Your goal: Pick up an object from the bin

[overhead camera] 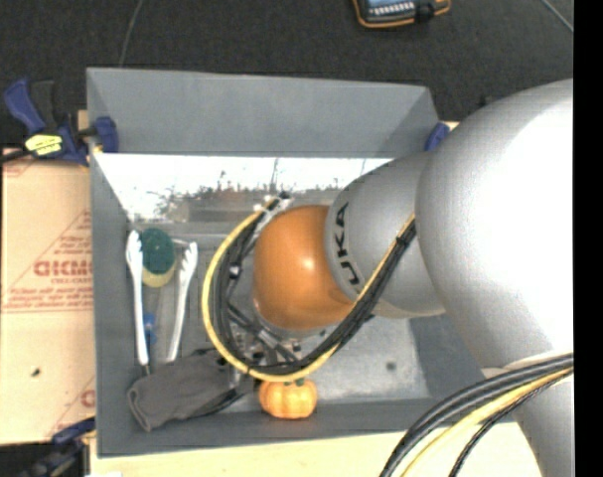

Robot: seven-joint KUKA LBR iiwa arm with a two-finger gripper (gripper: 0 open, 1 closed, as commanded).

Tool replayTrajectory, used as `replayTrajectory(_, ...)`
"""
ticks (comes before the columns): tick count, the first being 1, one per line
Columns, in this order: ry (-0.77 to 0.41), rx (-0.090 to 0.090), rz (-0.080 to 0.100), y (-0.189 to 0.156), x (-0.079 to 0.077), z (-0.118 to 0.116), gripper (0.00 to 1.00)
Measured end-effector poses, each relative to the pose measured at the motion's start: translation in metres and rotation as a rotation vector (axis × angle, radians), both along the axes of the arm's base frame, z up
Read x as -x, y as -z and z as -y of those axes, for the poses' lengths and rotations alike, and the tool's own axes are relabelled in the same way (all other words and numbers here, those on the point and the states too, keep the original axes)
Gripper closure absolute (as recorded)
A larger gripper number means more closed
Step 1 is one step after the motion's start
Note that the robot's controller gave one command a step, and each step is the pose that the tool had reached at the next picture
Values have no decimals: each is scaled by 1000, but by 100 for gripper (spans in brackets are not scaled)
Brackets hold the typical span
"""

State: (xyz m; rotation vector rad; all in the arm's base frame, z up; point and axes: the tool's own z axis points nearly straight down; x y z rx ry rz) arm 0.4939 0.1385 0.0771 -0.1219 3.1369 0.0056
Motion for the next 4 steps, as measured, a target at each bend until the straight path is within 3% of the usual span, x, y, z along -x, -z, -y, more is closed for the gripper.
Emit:
replayTrajectory(2, 1, 0, -1, -43, 0, 0, 100)
replayTrajectory(4, 3, -2, 1, -61, 0, 0, 100)
